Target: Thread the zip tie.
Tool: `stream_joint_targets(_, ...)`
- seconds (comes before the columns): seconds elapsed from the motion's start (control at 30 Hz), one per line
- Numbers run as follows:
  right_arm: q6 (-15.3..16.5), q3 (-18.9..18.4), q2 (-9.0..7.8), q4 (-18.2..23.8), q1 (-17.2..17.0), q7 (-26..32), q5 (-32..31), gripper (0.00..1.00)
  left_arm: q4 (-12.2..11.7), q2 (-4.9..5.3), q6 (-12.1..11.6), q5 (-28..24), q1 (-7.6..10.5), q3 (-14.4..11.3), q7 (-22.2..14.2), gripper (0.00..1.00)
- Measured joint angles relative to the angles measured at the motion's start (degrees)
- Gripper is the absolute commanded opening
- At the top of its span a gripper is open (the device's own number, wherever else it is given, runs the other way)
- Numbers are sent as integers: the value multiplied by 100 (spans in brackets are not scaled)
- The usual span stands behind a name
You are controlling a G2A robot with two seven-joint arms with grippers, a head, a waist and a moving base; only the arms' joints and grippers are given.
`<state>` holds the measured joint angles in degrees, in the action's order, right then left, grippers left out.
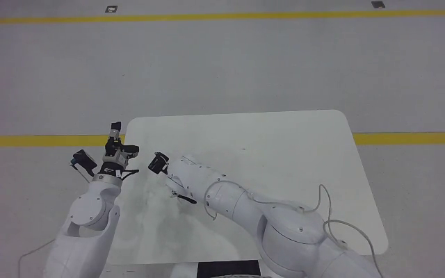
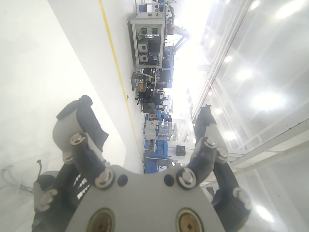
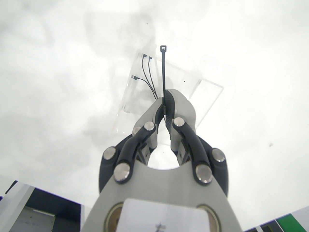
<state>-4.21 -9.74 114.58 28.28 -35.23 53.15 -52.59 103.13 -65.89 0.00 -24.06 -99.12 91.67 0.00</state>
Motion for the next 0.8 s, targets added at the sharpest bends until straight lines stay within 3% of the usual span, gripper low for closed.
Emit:
stream_joint_targets(0.33, -336, 0, -37, 238, 13, 69, -91, 0, 0, 0, 0, 0, 0, 0, 0, 100)
stream_joint_targets(0.57, -354, 0, -79, 304, 42, -159, 152, 0, 0, 0, 0, 0, 0, 0, 0, 100)
stream_joint_targets(0.8, -175, -51, -133, 295, 121, -533, 416, 0, 0, 0, 0, 0, 0, 0, 0, 100)
